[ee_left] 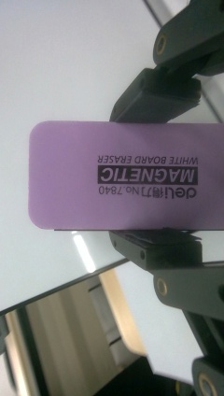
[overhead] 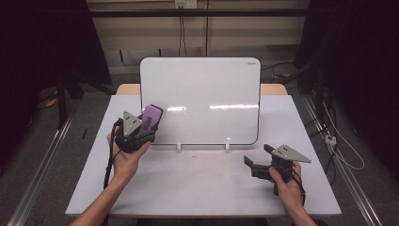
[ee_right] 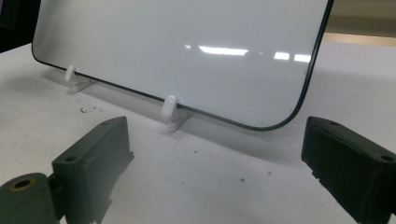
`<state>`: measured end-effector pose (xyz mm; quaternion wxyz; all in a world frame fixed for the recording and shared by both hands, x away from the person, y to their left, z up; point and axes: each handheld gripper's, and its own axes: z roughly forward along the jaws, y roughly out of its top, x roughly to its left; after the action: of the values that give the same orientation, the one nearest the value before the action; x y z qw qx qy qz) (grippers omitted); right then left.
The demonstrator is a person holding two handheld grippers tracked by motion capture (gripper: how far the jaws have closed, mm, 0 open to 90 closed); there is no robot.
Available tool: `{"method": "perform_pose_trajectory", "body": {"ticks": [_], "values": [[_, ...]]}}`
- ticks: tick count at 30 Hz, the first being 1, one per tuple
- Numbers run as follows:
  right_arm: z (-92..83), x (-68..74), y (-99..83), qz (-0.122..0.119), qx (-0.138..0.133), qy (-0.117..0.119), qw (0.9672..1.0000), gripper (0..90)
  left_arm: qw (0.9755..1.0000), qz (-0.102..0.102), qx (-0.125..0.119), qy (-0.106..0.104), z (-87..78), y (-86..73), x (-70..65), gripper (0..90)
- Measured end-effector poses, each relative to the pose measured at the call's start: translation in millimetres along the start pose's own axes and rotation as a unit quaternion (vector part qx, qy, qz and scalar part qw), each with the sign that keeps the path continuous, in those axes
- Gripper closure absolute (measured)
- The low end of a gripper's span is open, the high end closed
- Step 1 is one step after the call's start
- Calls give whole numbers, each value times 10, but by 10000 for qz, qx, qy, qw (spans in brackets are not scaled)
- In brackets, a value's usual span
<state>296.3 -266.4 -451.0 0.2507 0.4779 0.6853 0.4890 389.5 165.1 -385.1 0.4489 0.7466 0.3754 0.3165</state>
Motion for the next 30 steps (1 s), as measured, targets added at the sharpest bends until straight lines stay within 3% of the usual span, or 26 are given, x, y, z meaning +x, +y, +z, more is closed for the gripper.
{"method": "perform_pose_trajectory", "body": {"ticks": [5,15,21,28,30], "values": [[-20,13,-5,3,-35,21,10000,79,9999,16,49,-97,-10,-61,-70,413],[-43,106,3,-19,-156,151,9998,79,9988,167,55,-450,-27,-117,-374,413],[-24,129,8,34,-310,99,9995,83,9974,80,-85,-713,-25,-95,-502,413],[31,228,52,91,-501,272,9983,84,9944,-99,-157,-1038,-11,-102,-635,413],[44,263,67,123,-591,434,9972,84,9939,-153,-194,-1071,-14,-94,-670,413]]}}
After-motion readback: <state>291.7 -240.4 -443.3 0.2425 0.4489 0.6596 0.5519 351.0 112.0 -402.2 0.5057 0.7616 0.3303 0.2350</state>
